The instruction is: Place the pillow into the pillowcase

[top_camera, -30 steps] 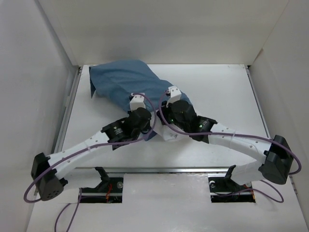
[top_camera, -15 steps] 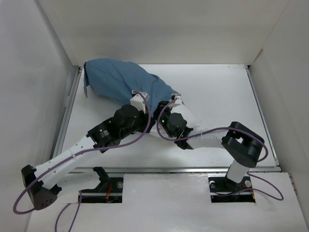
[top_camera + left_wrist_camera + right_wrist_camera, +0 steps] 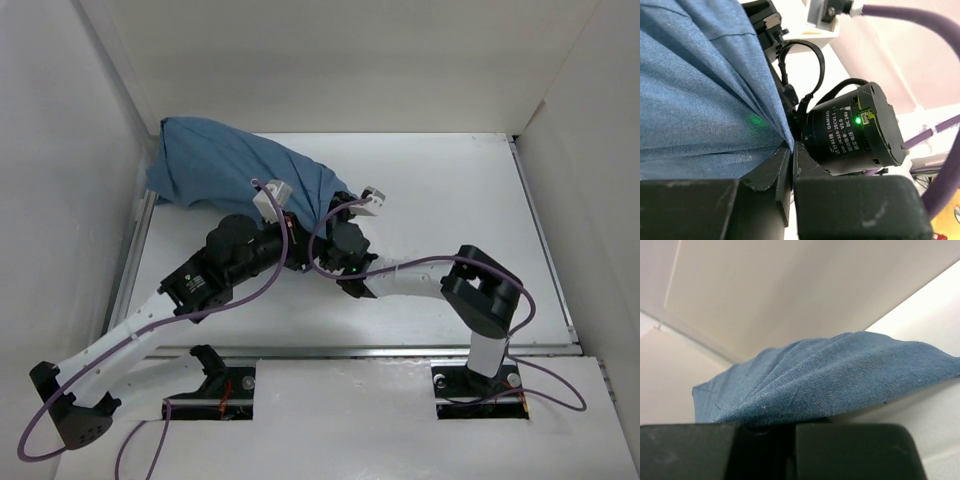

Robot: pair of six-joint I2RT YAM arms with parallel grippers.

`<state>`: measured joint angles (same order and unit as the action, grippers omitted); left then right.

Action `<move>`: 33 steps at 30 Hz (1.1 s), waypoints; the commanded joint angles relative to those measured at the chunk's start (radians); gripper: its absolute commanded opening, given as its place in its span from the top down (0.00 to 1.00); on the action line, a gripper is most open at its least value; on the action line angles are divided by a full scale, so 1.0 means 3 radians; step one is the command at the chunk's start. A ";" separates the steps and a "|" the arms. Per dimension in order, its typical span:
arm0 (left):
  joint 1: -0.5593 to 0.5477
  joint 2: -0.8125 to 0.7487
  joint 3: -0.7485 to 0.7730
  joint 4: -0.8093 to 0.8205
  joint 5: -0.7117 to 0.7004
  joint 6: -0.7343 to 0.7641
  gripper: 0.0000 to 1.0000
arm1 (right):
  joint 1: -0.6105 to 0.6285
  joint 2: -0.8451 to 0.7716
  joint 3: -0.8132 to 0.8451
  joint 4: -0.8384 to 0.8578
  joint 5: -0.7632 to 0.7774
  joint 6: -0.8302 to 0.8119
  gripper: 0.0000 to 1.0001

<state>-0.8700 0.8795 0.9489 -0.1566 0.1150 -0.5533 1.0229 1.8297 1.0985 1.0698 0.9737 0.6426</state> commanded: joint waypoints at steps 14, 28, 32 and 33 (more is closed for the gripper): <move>-0.0286 -0.0115 0.0339 -0.0515 0.0599 -0.0257 0.73 | -0.0306 -0.0264 -0.0546 0.0403 -0.2065 -0.0081 0.01; -0.0286 -0.0309 0.0728 -0.1119 -0.0981 -0.0329 0.00 | -0.0306 -0.1793 -0.0639 -0.3181 -0.2505 -0.0230 0.00; -0.0286 -0.0171 0.0789 -0.1283 -0.1456 -0.0364 0.00 | -0.0306 -0.2263 -0.0640 -0.3836 -0.2081 -0.0194 0.00; -0.0286 -0.0100 0.0825 -0.1329 -0.1599 -0.0364 0.00 | -0.0306 -0.2335 -0.0640 -0.4040 -0.2019 -0.0158 0.00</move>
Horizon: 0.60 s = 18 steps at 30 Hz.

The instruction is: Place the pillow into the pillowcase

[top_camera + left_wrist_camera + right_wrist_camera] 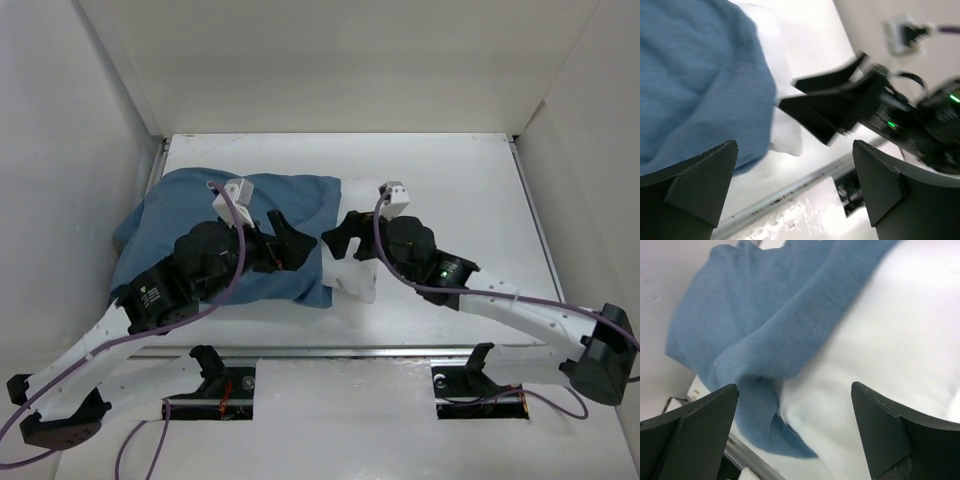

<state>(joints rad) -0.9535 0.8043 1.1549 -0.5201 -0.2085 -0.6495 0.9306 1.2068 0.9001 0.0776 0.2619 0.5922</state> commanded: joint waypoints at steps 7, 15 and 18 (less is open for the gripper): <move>-0.0007 0.1311 0.0597 -0.0224 -0.0644 0.0278 0.00 | 0.0002 -0.0750 -0.0014 -0.1505 0.0998 0.0433 0.00; -0.0038 0.2411 0.1258 -0.0531 -0.1043 0.0416 0.00 | -0.1014 -0.0822 -0.0224 -0.1548 0.0310 0.0583 0.00; -0.0038 0.2677 0.1488 -0.0771 -0.1314 0.0325 0.03 | -0.1245 -0.0786 -0.0295 -0.1384 0.0069 0.0445 0.00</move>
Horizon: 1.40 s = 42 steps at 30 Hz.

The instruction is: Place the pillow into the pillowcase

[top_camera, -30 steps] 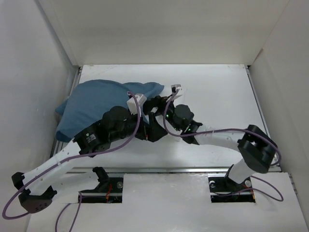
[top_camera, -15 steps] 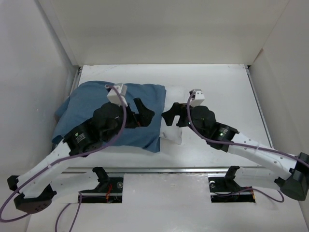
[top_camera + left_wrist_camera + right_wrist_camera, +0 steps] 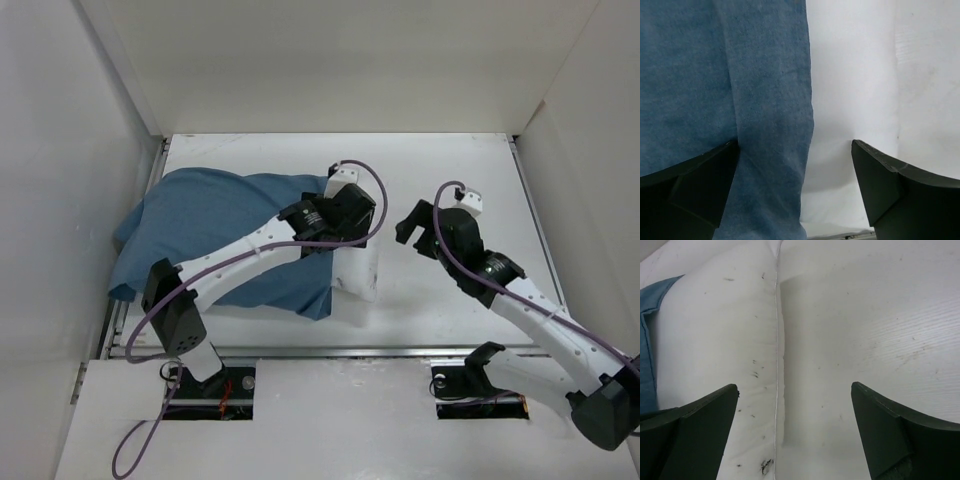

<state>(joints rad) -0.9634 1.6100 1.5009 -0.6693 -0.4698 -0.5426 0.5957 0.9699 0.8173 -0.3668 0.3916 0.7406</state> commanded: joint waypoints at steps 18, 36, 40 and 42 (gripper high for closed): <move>-0.0005 0.0248 0.0627 -0.0311 -0.0680 0.0105 1.00 | -0.0385 0.1394 -0.0306 0.2550 -0.2484 0.0036 0.00; -0.0521 0.1260 0.3157 -0.0080 0.1182 0.1149 1.00 | 0.0187 0.1901 -0.0587 0.6044 -0.2759 0.0477 1.00; -0.0593 0.1260 0.3188 -0.0050 0.1514 0.1149 1.00 | 0.0361 0.1972 -0.0236 0.5831 -0.2574 0.0410 1.00; -0.0669 0.1199 0.3188 -0.0050 0.1652 0.1088 1.00 | 0.0489 0.2181 -0.0193 0.5727 -0.2304 0.0263 1.00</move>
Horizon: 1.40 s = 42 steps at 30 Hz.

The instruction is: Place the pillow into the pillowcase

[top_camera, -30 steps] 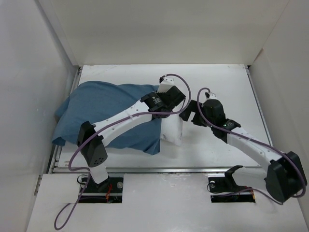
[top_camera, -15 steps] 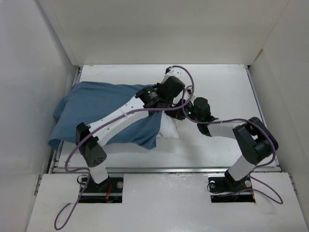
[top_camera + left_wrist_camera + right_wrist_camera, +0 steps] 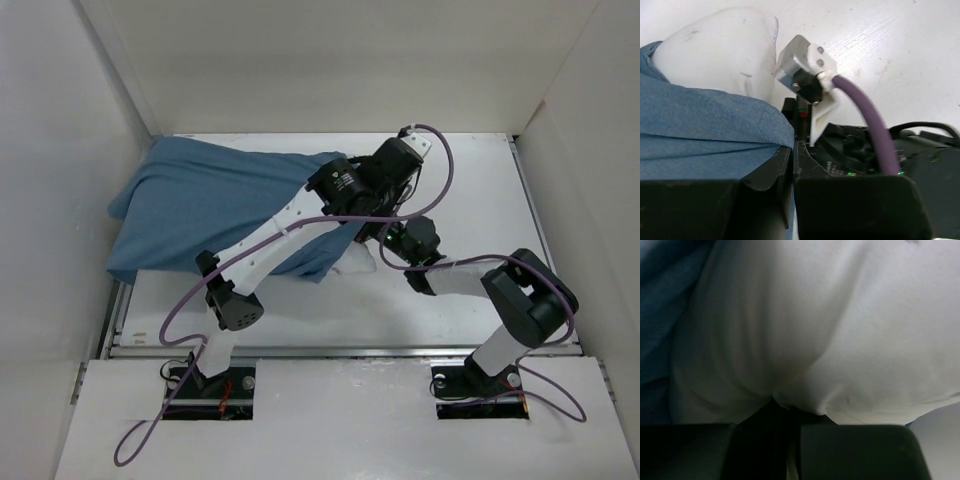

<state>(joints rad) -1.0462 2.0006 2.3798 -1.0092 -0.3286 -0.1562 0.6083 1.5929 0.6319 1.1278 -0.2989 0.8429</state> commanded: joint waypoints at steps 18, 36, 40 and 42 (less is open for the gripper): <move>-0.0670 -0.0640 -0.0876 0.1452 0.1014 -0.0446 1.00 | 0.0498 -0.0006 -0.0326 0.1554 0.1477 0.0300 1.00; -0.0670 -0.1611 -0.1469 0.0547 -0.1251 -0.1308 0.00 | 0.0498 -0.1940 -0.0710 -0.0932 0.2944 -0.0513 1.00; -0.0670 -0.1608 -0.1776 0.0307 -0.1307 -0.1493 0.00 | 0.0498 -0.1884 -0.0537 -0.1294 0.2751 -0.0575 1.00; -0.0670 -0.1485 -0.1807 -0.0173 -0.1556 -0.1922 0.00 | 0.0498 -0.1766 -0.0501 -0.1326 0.2720 -0.0540 1.00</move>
<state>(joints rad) -1.2430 1.4891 1.8793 -0.8875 -0.6785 -0.5812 0.7616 1.0489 0.4046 0.7139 0.5060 0.6991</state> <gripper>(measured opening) 0.997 0.079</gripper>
